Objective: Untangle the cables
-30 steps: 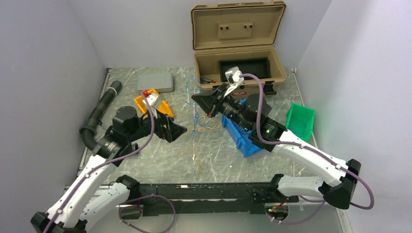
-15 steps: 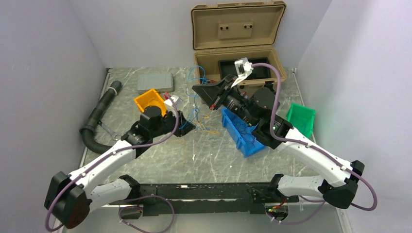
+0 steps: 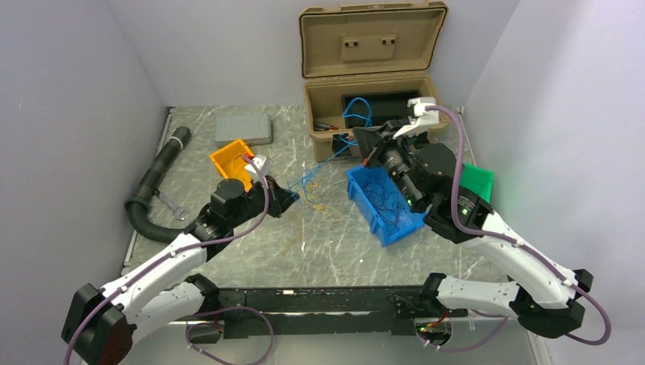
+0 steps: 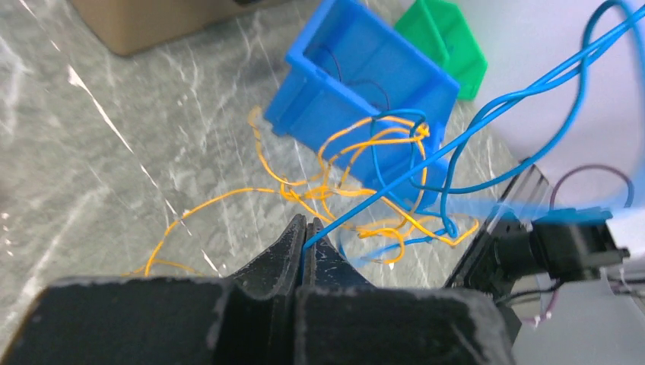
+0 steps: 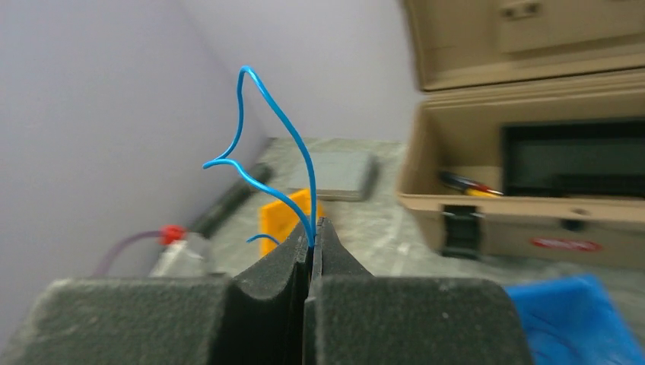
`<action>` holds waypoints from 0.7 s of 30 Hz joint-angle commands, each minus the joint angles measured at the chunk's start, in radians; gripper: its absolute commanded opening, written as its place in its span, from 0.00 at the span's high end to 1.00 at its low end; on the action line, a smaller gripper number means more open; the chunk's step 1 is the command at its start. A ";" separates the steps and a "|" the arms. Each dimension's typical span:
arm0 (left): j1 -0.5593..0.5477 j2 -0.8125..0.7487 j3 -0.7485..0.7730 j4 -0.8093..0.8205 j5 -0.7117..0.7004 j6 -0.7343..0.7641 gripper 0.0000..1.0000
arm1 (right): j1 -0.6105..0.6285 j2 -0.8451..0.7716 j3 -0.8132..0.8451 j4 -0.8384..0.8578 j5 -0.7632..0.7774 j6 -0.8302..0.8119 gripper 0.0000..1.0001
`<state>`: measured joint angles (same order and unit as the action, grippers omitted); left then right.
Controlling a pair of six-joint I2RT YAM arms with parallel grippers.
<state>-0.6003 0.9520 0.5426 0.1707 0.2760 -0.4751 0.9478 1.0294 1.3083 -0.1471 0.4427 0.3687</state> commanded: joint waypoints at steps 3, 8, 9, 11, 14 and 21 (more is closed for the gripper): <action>0.060 -0.042 -0.047 -0.327 -0.245 -0.069 1.00 | -0.008 -0.222 0.050 0.202 0.605 -0.317 1.00; 0.082 -0.090 -0.019 -0.380 -0.231 -0.052 1.00 | -0.008 -0.336 -0.024 0.204 0.687 -0.395 1.00; 0.084 -0.097 -0.005 -0.398 -0.243 -0.051 1.00 | -0.007 -0.348 -0.027 0.196 0.692 -0.391 1.00; 0.090 -0.105 0.028 -0.447 -0.272 -0.051 1.00 | -0.007 -0.366 -0.023 0.176 0.705 -0.390 1.00; 0.099 -0.116 0.081 -0.502 -0.319 -0.029 0.94 | -0.008 -0.375 -0.008 0.150 0.683 -0.378 1.00; 0.139 -0.122 0.186 -0.676 -0.483 -0.024 0.92 | -0.007 -0.355 0.044 0.109 0.732 -0.416 1.00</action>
<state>-0.4892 0.8303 0.6548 -0.2871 -0.0227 -0.5102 0.9432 0.6971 1.2968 -0.1410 1.0405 0.0296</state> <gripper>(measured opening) 0.092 0.009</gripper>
